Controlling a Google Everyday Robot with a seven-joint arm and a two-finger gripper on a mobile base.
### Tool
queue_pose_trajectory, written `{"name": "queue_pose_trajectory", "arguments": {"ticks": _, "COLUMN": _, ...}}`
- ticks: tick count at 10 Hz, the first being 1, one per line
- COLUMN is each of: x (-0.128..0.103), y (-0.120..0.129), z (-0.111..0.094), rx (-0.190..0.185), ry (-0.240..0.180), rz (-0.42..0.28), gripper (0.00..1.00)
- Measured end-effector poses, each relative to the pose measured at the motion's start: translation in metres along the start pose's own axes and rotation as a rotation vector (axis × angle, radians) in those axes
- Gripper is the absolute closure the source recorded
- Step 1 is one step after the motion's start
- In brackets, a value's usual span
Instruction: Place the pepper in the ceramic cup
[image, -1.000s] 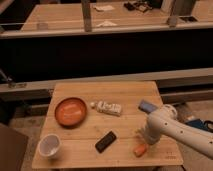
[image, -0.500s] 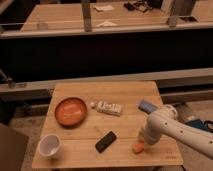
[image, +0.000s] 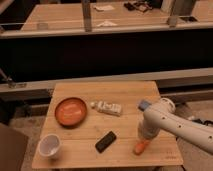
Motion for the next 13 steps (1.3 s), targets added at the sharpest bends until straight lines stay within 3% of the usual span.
{"name": "queue_pose_trajectory", "arguments": {"ticks": 1, "x": -0.001, "y": -0.004, "z": 0.005, "rx": 0.006, "ry": -0.006, "rz": -0.004, "gripper": 0.98}}
{"name": "queue_pose_trajectory", "arguments": {"ticks": 2, "x": 0.001, "y": -0.004, "z": 0.013, "rx": 0.010, "ry": -0.018, "rz": -0.001, "gripper": 0.91}}
{"name": "queue_pose_trajectory", "arguments": {"ticks": 4, "x": 0.013, "y": 0.003, "z": 0.015, "rx": 0.003, "ry": -0.045, "rz": 0.011, "gripper": 0.67}}
{"name": "queue_pose_trajectory", "arguments": {"ticks": 6, "x": 0.011, "y": 0.001, "z": 0.015, "rx": 0.002, "ry": -0.043, "rz": -0.003, "gripper": 0.58}}
{"name": "queue_pose_trajectory", "arguments": {"ticks": 7, "x": 0.011, "y": 0.000, "z": 0.018, "rx": 0.006, "ry": -0.045, "rz": -0.001, "gripper": 0.64}}
{"name": "queue_pose_trajectory", "arguments": {"ticks": 10, "x": 0.011, "y": -0.006, "z": 0.019, "rx": 0.029, "ry": -0.030, "rz": -0.009, "gripper": 0.94}}
{"name": "queue_pose_trajectory", "arguments": {"ticks": 11, "x": 0.012, "y": -0.009, "z": 0.011, "rx": 0.037, "ry": -0.029, "rz": -0.015, "gripper": 0.98}}
{"name": "queue_pose_trajectory", "arguments": {"ticks": 13, "x": 0.013, "y": -0.009, "z": 0.002, "rx": 0.037, "ry": -0.028, "rz": -0.030, "gripper": 0.94}}
